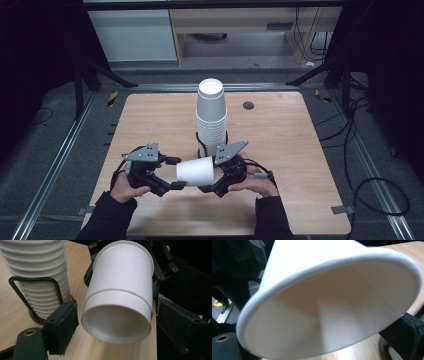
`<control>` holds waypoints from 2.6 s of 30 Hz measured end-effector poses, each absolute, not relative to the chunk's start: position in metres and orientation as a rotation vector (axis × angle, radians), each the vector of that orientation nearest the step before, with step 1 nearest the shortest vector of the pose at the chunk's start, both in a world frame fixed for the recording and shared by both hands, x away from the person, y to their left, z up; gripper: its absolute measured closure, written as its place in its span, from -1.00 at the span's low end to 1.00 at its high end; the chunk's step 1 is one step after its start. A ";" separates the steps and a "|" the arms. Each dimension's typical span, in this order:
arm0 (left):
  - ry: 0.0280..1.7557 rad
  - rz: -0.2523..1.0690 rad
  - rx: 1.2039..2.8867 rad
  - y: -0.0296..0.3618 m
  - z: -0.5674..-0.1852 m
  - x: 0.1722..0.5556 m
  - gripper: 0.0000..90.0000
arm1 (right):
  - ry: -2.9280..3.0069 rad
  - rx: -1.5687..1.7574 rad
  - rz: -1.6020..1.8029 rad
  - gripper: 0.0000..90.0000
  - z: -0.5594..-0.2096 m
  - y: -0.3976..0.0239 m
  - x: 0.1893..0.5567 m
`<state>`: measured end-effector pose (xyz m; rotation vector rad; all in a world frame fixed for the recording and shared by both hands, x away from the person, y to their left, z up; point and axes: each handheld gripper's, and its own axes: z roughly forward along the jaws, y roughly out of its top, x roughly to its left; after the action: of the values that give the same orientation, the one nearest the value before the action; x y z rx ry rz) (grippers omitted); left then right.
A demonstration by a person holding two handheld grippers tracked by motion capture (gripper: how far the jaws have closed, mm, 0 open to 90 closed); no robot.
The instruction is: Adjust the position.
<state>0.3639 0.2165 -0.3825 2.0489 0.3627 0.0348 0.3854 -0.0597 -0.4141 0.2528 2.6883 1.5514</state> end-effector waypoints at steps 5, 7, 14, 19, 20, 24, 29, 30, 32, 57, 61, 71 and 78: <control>0.375 0.039 2.086 0.219 -0.384 0.366 -0.67 | 2.710 0.240 1.462 -0.83 -0.404 -0.064 0.389; 0.380 0.039 2.123 0.218 -0.387 0.367 -0.71 | 2.725 0.231 1.416 -0.83 -0.401 -0.063 0.391; 0.373 0.037 2.227 0.210 -0.397 0.368 -0.72 | 2.785 0.190 1.262 -0.84 -0.395 -0.056 0.393; 0.357 0.029 2.270 0.205 -0.402 0.368 -0.72 | 2.827 0.137 1.179 -0.84 -0.396 -0.046 0.394; 0.357 0.029 2.279 0.204 -0.402 0.368 -0.72 | 2.837 0.129 1.165 -0.84 -0.396 -0.044 0.394; 0.352 0.031 2.309 0.201 -0.405 0.368 -0.72 | 2.868 0.111 1.113 -0.84 -0.399 -0.035 0.394; 0.344 0.041 2.341 0.198 -0.408 0.368 -0.71 | 2.898 0.072 1.060 -0.84 -0.402 -0.023 0.394; 0.345 0.040 2.344 0.198 -0.408 0.368 -0.71 | 2.899 0.062 1.062 -0.84 -0.403 -0.021 0.394; 0.341 0.040 2.351 0.197 -0.409 0.368 -0.71 | 2.908 0.051 1.054 -0.84 -0.403 -0.017 0.394; 0.326 0.050 2.393 0.195 -0.414 0.368 -0.51 | 2.923 0.012 1.040 -0.87 -0.407 -0.002 0.393; 0.329 0.050 2.379 0.198 -0.412 0.369 -0.51 | 2.913 0.034 1.078 -0.87 -0.403 -0.006 0.393; 0.385 0.068 2.316 0.214 -0.409 0.374 -0.51 | 2.848 0.124 1.206 -0.87 -0.387 -0.035 0.393; 0.428 0.096 2.222 0.225 -0.403 0.376 -0.51 | 2.745 0.235 1.359 -0.88 -0.385 -0.056 0.394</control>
<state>0.3756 0.2246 -0.4028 2.2222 0.4277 0.0959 0.3939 -0.0564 -0.3849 0.2351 2.7452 1.3589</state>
